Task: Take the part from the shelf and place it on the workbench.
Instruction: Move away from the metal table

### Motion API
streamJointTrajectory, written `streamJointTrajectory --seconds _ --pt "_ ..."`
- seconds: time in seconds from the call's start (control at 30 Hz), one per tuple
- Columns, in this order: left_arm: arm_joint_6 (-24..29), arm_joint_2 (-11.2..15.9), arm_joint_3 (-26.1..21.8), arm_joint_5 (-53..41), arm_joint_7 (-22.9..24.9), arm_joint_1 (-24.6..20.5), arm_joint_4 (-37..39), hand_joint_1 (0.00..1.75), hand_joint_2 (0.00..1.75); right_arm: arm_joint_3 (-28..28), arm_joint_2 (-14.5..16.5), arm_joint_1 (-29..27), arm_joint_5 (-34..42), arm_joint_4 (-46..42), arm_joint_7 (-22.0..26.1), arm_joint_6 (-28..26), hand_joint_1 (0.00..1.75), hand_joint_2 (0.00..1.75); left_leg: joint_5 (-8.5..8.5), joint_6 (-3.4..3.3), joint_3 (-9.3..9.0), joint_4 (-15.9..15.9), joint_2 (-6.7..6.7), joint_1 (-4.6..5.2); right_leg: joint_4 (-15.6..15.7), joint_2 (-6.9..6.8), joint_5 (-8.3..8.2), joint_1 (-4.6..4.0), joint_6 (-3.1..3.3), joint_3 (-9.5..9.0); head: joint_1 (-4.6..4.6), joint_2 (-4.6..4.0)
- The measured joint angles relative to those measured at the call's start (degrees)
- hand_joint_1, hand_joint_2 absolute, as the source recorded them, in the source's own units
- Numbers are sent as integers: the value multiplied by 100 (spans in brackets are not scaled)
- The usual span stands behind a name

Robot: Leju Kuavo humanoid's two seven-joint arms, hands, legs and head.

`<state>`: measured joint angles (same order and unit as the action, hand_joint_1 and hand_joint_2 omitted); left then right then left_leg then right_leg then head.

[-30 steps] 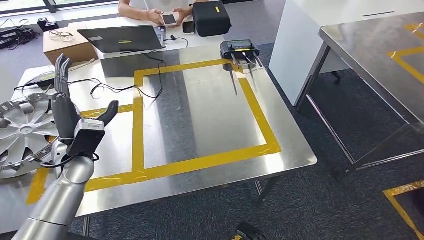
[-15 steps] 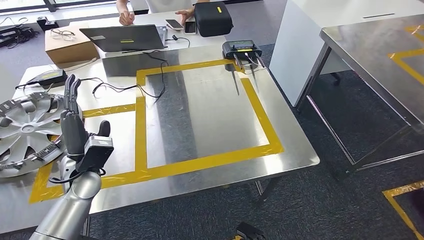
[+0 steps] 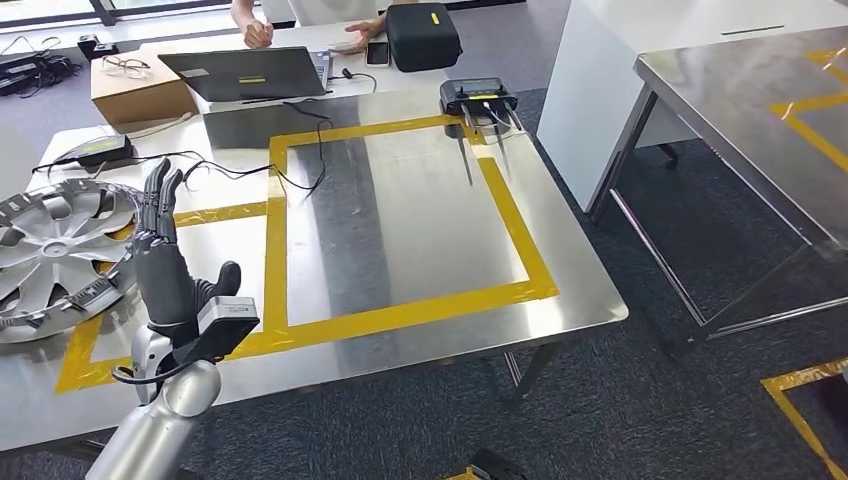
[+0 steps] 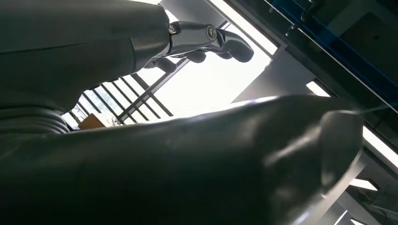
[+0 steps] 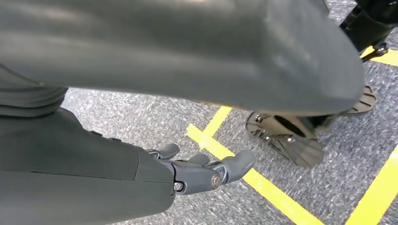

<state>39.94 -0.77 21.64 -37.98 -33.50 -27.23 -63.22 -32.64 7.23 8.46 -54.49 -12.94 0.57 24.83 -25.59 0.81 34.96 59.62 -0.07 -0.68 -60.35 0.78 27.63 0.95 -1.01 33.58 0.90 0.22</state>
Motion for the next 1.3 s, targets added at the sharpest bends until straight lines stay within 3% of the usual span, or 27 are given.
streamJointTrajectory --seconds 0.1,0.17,0.23,0.27,0.3,0.33,0.4,0.47,0.57,0.63,0.7,0.77,0.83,0.87,0.9,0.93,1.0,1.07,1.1,1.2,1.23,1.3 --pt "11 -2 0 -10 -4 29 -86 0 0 -1 0 12 1 0 4 0 0 0 -51 118 61 64 -12 -14 56 -17 -57 9 162 62 4 0" --pt "15 5 1 -21 -4 34 -114 0 0 -1 0 17 1 0 4 0 0 0 -423 160 223 479 -8 -25 78 -38 -136 14 249 132 8 0" --pt "17 4 2 -84 -4 38 -142 0 0 -1 0 18 2 0 3 0 0 0 -887 180 437 1178 -6 -24 76 -46 -219 -4 285 241 9 0" --pt "17 3 2 -134 -3 41 -162 0 0 -1 0 18 5 0 5 0 0 0 -1005 180 484 1434 -6 -23 75 -50 -264 -16 291 301 8 0" --pt "17 2 2 -190 -3 43 -192 0 0 -1 0 18 12 0 10 0 0 0 -1019 171 450 1534 -6 -22 73 -52 -312 -28 292 363 8 0" --pt "17 1 2 -243 -3 42 -236 0 0 -1 0 19 25 0 17 0 0 0 -927 150 310 1422 -6 -18 72 -52 -361 -39 290 423 8 0" --pt "17 -12 2 -335 1 26 -348 0 0 -2 1 25 49 0 31 0 0 0 -669 76 -186 759 -6 5 68 -50 -454 -52 273 517 7 0" --pt "17 -25 2 -381 8 9 -425 0 0 -3 3 33 60 0 33 0 0 0 -570 19 -544 238 -6 29 63 -50 -505 -52 257 556 5 0" --pt "17 -36 3 -408 23 0 -476 0 0 -4 9 37 67 0 34 -1 0 0 -635 6 -650 58 -2 45 63 -51 -529 -55 240 570 4 0" --pt "21 -50 22 -462 57 -15 -572 0 0 -7 13 47 84 0 37 -1 0 0 -632 6 -677 -26 0 70 80 -53 -583 -55 190 575 3 0" --pt "24 -85 88 -596 120 -23 -751 0 0 -37 20 50 108 0 43 0 0 0 -456 -99 -593 -100 17 70 37 -51 -517 -38 72 624 3 0" --pt "24 -127 154 -729 171 0 -909 0 0 -76 26 47 125 0 55 1 0 0 -250 -224 -435 -156 37 52 -388 -48 -72 -21 -29 784 1 0" --pt "24 -144 181 -781 190 46 -970 0 0 -92 27 46 133 0 73 2 0 0 -119 -245 -259 -145 47 56 -1108 -50 411 -16 -62 950 -1 0" --pt "24 -145 190 -801 199 73 -991 0 0 -96 27 43 136 0 80 1 0 0 -60 -243 -169 -133 53 58 -1358 -51 481 -13 -74 959 -1 0" --pt "24 -146 193 -821 207 99 -1011 0 0 -97 27 40 136 0 84 2 0 0 -4 -235 -79 -116 59 58 -1436 -51 430 -12 -80 880 -2 0" --pt "24 -146 194 -845 215 123 -1037 0 0 -98 27 39 135 0 84 2 0 0 46 -221 7 -93 63 56 -1312 -52 305 -11 -78 700 -1 0" --pt "24 -147 194 -881 227 148 -1104 0 0 -99 26 47 134 -1 80 1 0 0 134 -180 158 -38 66 58 -586 -53 157 -16 -47 101 -2 0" --pt "24 -151 194 -893 232 152 -1161 0 0 -100 26 53 133 -1 80 1 0 0 208 -116 230 -5 66 65 11 -48 212 -44 28 -300 -2 0" --pt "24 -155 194 -895 232 154 -1182 0 0 -101 26 53 133 -1 80 1 0 0 248 -78 241 -6 66 65 124 -46 252 -63 69 -346 -4 0" --pt "24 -152 196 -914 221 161 -1224 0 0 -103 28 47 145 0 79 0 0 0 288 33 287 -5 54 51 179 -62 107 -55 190 -265 -8 0" --pt "24 -148 196 -932 215 164 -1237 0 0 -105 27 51 157 0 80 -1 0 0 148 68 341 96 43 47 201 -71 35 -38 231 -215 -6 0" --pt "24 -143 196 -976 204 183 -1257 0 0 -116 26 57 180 0 77 -1 0 0 -391 134 506 630 26 32 220 -81 -106 -25 279 -72 5 0"
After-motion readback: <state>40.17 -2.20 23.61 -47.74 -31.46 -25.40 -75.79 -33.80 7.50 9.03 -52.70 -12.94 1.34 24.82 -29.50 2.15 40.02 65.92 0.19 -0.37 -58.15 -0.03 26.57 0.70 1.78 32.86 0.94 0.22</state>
